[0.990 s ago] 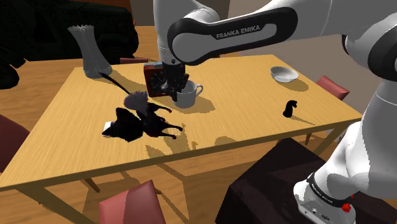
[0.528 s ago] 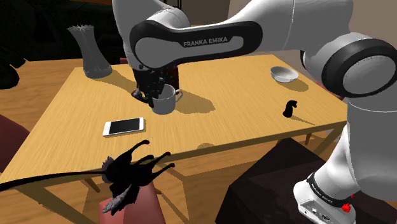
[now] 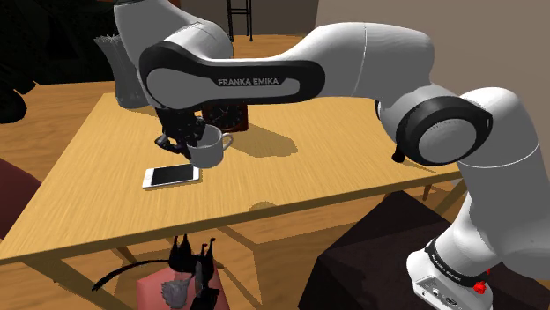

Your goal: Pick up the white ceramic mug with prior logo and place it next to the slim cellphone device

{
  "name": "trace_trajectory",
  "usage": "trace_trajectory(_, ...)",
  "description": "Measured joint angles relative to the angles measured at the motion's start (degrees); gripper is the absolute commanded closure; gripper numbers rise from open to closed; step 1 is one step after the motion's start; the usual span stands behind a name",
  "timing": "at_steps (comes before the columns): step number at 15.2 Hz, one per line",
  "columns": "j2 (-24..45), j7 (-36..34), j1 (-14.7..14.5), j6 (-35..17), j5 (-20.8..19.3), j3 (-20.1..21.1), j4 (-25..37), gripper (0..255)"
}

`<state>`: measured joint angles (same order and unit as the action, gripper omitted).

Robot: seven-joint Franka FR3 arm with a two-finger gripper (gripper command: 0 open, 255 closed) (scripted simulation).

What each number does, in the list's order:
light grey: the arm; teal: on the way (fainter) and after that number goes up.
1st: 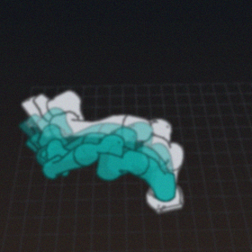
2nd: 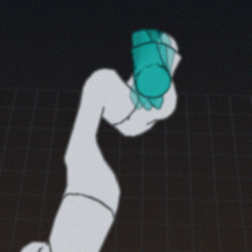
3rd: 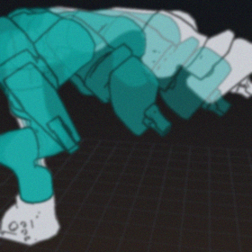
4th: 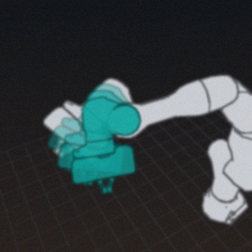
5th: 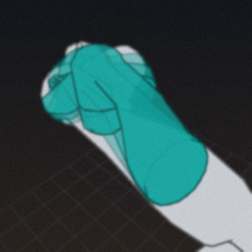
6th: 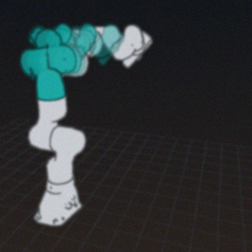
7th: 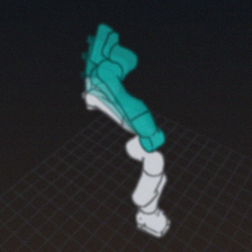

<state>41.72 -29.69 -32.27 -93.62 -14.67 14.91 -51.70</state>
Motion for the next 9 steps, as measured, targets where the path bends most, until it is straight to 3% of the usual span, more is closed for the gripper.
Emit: trace_trajectory(9, -1.18, -1.00, 1.26, -7.67, -0.05, 0.06, -9.02, 255)
